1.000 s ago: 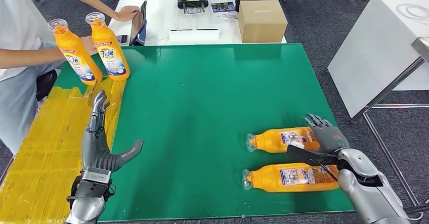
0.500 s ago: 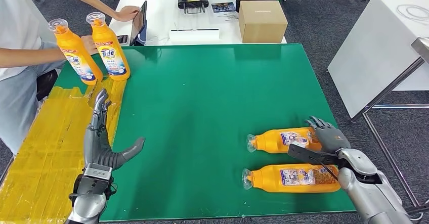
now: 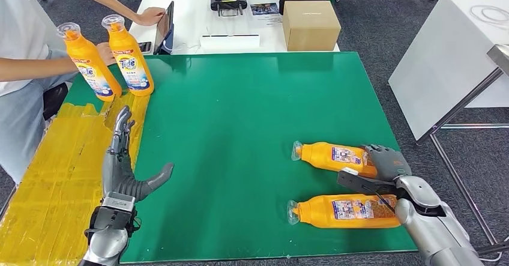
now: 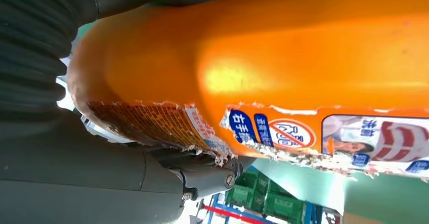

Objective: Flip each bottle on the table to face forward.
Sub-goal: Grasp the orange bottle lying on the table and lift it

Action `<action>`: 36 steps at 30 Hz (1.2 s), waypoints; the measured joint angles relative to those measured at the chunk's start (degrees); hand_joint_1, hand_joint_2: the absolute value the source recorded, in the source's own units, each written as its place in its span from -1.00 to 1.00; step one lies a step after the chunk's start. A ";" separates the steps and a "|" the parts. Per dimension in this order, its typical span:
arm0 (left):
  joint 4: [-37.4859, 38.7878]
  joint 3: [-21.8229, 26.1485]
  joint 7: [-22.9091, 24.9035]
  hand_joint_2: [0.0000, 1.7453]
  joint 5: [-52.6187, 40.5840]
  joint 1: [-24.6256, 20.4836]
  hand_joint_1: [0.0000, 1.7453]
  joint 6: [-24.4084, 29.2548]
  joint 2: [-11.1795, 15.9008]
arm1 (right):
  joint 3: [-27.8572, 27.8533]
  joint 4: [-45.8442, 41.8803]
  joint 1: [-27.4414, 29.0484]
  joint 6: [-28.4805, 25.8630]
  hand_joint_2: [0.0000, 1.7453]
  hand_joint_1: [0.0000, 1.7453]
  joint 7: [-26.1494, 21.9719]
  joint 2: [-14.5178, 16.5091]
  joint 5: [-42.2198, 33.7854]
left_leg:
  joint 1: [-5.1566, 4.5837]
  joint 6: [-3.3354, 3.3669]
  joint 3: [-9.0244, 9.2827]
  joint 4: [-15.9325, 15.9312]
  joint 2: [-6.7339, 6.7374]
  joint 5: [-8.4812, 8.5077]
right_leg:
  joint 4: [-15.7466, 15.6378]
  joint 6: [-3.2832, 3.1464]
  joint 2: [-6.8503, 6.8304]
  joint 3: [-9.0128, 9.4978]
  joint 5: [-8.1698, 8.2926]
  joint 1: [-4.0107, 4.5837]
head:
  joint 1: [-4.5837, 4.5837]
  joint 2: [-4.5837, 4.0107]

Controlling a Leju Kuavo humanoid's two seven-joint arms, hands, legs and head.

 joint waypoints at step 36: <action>0.60 -12.34 10.81 1.00 8.92 -4.30 -1.00 -20.75 -0.34 | -7.50 -25.97 7.73 -9.95 1.00 0.95 -11.49 24.67 -37.18 | 0.03 -0.01 -0.11 -0.02 0.00 0.01 | 0.02 -0.02 -0.02 -0.10 -0.02 0.02 | 0.01 0.00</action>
